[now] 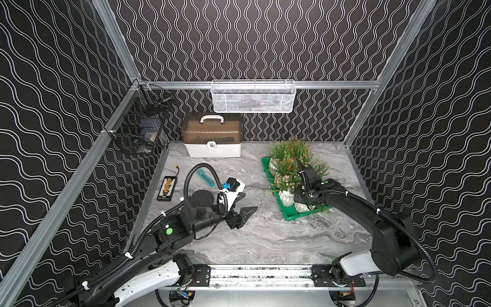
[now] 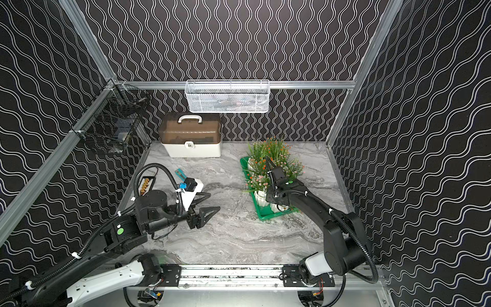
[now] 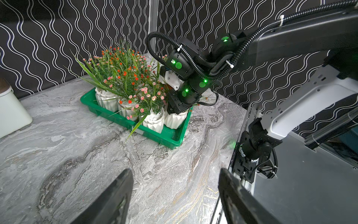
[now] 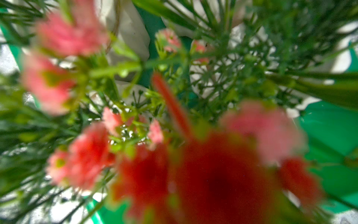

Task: Put the potted gypsophila into the storage box
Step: Place the baby's breath potted plant at the storage box.

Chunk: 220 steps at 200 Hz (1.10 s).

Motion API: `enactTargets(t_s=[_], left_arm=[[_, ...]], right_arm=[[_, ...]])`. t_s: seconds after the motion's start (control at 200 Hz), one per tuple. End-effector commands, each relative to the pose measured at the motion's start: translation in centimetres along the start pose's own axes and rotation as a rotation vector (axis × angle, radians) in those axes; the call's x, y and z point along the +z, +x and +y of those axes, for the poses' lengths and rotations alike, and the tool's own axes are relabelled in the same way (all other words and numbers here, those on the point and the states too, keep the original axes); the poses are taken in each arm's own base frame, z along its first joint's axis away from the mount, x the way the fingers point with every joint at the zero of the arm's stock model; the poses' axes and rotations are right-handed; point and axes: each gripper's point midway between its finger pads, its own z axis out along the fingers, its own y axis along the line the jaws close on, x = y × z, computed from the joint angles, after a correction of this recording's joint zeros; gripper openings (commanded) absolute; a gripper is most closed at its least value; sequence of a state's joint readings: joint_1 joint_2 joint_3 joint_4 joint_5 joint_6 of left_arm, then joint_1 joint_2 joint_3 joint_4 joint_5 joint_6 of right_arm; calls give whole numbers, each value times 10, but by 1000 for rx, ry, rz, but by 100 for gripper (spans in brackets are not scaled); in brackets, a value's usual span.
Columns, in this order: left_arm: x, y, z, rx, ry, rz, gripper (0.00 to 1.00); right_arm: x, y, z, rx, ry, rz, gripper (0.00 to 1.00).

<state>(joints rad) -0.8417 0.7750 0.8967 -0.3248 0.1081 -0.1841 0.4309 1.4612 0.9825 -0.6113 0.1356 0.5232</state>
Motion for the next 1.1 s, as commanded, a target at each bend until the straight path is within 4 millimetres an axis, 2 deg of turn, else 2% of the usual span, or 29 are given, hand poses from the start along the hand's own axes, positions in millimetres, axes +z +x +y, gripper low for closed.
enactTargets(t_s=[0.0,0.375,0.465,0.631,0.871,1.051,1.096], left_arm=[[-1,-9,-1,5,6,-33,73],[-3,-9,-1,6,3,-36,73],[-3,-9,0,6,-1,-36,73],[-5,-9,1,8,-11,-41,73],[-6,-7,6,0,-36,-31,73],[-8,-7,7,-4,-43,-41,73],[-8,-8,8,-4,-49,-46,73]], right_arm=[[-6,-11,11,12,-45,-35,13],[-18,-8,12,10,-63,-26,28],[-25,-8,12,12,-74,-28,29],[-50,-8,13,15,-124,-63,28],[-100,-13,24,-20,-281,-173,29],[-131,-26,30,-61,-376,-320,34],[-137,-30,29,-69,-379,-352,39]])
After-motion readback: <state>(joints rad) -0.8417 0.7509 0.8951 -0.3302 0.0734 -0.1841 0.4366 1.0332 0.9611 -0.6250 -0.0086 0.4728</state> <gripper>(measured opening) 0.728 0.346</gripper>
